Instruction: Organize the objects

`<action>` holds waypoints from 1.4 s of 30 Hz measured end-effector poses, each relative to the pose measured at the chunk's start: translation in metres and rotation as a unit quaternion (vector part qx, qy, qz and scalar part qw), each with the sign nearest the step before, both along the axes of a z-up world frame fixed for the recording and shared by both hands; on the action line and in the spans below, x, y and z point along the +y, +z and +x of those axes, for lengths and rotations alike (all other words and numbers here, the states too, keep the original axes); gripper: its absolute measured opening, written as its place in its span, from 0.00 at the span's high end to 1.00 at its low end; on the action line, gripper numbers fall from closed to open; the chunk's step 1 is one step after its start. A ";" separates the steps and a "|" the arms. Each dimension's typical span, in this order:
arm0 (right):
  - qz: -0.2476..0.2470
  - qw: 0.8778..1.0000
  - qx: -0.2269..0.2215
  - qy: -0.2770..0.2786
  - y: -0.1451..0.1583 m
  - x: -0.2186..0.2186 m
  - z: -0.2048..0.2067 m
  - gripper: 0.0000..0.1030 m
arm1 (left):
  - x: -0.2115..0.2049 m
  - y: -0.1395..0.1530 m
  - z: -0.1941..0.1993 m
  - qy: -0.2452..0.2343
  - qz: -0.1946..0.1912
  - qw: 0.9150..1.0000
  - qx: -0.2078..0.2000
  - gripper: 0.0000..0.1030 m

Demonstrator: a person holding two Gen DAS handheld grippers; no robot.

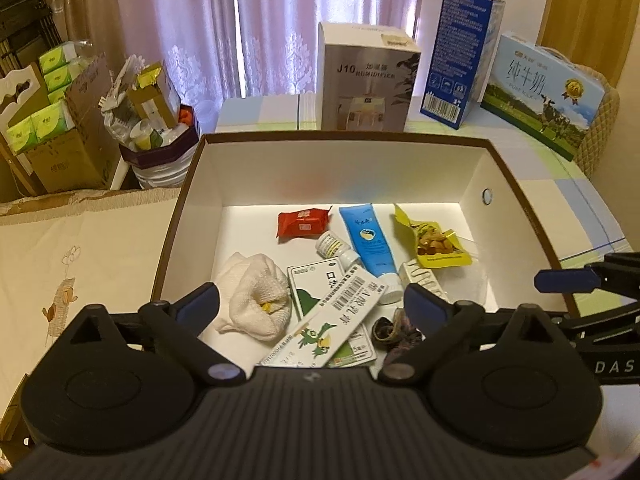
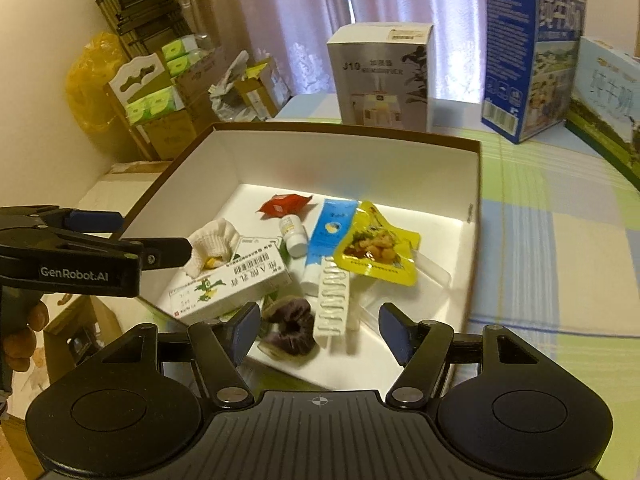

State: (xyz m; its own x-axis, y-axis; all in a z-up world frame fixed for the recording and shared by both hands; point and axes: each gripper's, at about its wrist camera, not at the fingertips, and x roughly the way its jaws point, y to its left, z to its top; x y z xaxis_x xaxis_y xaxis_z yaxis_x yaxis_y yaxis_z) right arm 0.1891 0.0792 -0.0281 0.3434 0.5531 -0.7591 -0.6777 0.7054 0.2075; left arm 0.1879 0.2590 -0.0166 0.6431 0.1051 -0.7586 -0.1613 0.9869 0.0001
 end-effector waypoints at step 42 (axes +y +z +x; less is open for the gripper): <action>0.046 0.997 -0.001 -0.066 0.048 -0.241 -0.092 0.39 | -0.214 0.023 -0.129 -0.020 -0.006 1.000 -0.004 0.01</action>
